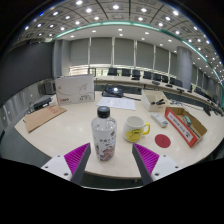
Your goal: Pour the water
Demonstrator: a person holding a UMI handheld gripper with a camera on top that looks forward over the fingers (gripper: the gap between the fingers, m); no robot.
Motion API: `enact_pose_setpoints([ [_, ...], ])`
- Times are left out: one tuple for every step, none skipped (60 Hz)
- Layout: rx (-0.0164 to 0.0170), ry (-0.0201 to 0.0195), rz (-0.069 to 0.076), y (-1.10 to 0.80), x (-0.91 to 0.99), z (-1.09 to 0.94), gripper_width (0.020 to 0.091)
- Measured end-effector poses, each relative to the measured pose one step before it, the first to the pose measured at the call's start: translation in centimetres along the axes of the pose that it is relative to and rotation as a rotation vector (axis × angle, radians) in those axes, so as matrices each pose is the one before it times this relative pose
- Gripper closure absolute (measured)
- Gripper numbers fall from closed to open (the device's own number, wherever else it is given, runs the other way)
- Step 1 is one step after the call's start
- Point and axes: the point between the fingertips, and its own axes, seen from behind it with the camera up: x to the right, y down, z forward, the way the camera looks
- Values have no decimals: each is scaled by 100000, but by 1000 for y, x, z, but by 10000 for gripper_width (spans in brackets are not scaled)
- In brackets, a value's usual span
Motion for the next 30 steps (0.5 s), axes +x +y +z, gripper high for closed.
enact_pose_setpoints([
  [595,162,-381,-6,-402,674,241],
  [622,215,-311,2,-339,580,243],
  [731,289,-142,-3,-270,621,243],
  [695,391,104,15,-234,618,242],
  [635,436,309,19,-215,608,243],
  [536,453,489,48,-168,619,242],
  [415,502,653,83,-95,578,242],
  [328,586,829,82,-41,569,243],
  [266,588,963,116,-55,582,247],
  [141,511,1021,124,-50,549,253],
  [128,387,1050,123,-55,510,262],
  [189,223,1072,124,-115,475,271],
  [319,63,1032,77,-117,434,290],
  [508,200,861,49,-66,386,320],
  [700,173,617,-5,-46,417,356],
  [559,323,432,-25,30,128,393],
  [538,750,373,22,139,376,427],
  [346,785,251,82,75,363,449],
  [373,910,27,81,118,347,462],
  [485,855,-93,34,112,270,473],
  [613,882,-98,-5,91,247,487],
  [817,563,-18,-61,1,190,501],
  [1078,464,387,-125,-7,161,529],
  [917,701,350,-106,55,131,528],
  [726,449,271,-172,327,220,532],
  [590,512,-90,-13,-119,31,547],
  [580,253,-177,28,-41,48,559],
  [420,224,-142,-60,-41,0,575],
  [118,111,14,-97,-193,3,593],
  [8,233,-71,-8,-10,44,608],
])
